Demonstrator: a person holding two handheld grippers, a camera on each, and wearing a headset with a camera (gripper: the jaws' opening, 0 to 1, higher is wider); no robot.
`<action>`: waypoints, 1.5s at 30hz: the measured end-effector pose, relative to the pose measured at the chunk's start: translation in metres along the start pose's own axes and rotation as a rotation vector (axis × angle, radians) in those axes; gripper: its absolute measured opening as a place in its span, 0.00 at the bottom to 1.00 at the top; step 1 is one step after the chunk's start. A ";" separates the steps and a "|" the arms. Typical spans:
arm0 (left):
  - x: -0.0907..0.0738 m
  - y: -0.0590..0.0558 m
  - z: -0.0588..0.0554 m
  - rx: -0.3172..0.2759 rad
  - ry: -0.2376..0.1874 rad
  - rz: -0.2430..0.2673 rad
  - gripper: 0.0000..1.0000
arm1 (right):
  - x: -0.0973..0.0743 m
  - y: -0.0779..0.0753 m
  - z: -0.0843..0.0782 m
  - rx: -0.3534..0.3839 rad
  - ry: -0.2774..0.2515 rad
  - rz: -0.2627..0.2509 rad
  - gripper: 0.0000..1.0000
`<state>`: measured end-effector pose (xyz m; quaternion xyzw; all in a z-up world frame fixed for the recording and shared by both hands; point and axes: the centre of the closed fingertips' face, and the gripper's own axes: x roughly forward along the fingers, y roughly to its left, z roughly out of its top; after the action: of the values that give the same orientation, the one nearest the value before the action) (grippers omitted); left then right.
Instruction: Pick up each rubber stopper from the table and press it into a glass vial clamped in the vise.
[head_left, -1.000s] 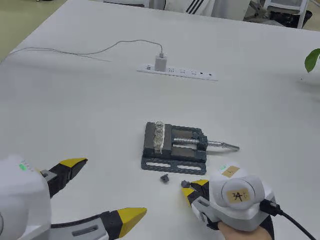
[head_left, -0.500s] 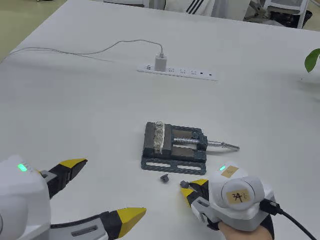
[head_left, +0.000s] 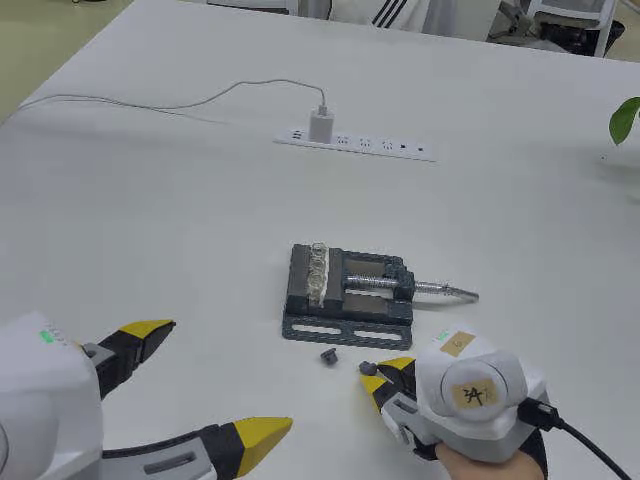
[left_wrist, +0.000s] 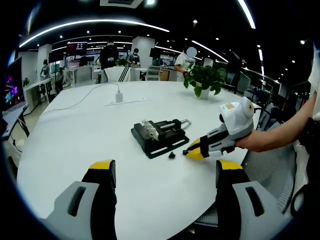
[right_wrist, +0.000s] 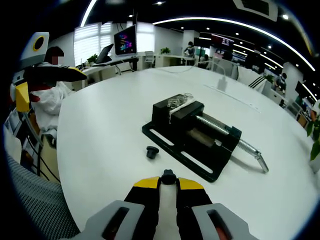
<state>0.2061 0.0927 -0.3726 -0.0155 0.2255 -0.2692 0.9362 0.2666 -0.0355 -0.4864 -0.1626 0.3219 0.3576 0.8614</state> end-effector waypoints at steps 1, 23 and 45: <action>0.000 0.000 0.000 0.001 0.000 0.000 0.80 | 0.000 0.000 0.000 0.000 -0.002 0.004 0.08; 0.020 -0.012 0.003 0.135 0.034 -0.106 0.76 | -0.057 0.002 0.037 -0.034 -0.074 0.170 0.07; 0.046 -0.051 0.004 0.422 0.076 -0.281 0.51 | -0.100 0.043 0.061 -0.235 0.014 0.401 0.07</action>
<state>0.2172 0.0253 -0.3800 0.1593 0.1949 -0.4381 0.8629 0.2090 -0.0255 -0.3765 -0.1969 0.3097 0.5553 0.7463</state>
